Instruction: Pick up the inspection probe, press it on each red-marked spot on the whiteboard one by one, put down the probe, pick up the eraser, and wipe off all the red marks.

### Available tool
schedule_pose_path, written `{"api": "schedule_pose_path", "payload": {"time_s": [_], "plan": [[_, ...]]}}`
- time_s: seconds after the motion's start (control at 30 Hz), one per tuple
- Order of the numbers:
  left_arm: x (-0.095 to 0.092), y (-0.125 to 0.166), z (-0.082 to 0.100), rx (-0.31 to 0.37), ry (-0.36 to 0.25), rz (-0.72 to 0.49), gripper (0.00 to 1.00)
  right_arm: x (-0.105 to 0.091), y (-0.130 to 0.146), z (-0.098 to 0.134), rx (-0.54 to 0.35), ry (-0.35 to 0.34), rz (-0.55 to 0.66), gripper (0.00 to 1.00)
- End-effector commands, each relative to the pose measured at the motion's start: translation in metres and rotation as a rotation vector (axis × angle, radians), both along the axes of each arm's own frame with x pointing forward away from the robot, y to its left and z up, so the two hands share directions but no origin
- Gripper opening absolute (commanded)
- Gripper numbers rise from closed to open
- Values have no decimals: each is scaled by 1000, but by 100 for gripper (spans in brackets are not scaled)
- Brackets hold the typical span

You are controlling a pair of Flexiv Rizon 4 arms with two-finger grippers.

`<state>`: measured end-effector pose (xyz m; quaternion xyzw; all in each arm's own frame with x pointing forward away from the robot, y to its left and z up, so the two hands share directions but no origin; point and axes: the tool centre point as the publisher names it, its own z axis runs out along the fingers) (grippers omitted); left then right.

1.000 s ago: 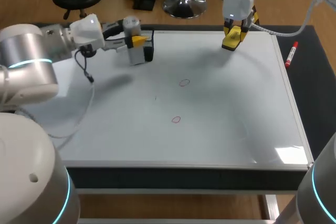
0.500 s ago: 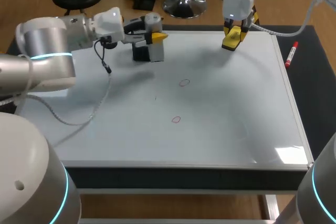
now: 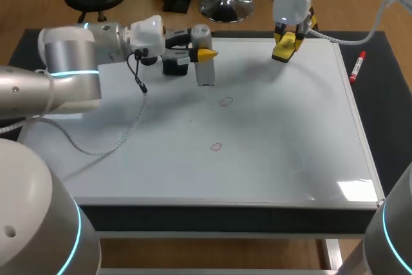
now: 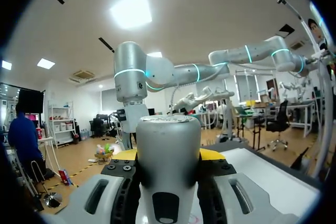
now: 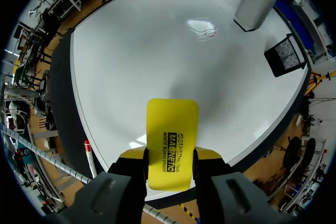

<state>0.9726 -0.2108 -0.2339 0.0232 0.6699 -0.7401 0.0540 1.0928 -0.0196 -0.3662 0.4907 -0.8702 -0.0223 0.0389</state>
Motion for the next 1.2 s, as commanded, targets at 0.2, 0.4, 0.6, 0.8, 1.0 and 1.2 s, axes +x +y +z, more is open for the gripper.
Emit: {"api": "schedule_pose_path", "payload": {"time_s": [0.2,0.4,0.6,0.8,1.0,1.2], "plan": [[3,0,0,0,1,-11,0,1,-1,1,-3,1,2,0],[3,0,0,0,1,-11,0,1,-1,1,-3,1,2,0],[1,-4,2,2,0,-12,0,1,-1,1,-3,1,2,0],[10,-23,-4,-10,4,-48,0,1,-1,1,-3,1,2,0],[12,-38,-5,-11,12,-66,0,1,-1,1,-3,1,2,0],[1,-51,-11,-20,47,-64,0,1,-1,1,-3,1,2,0]]}}
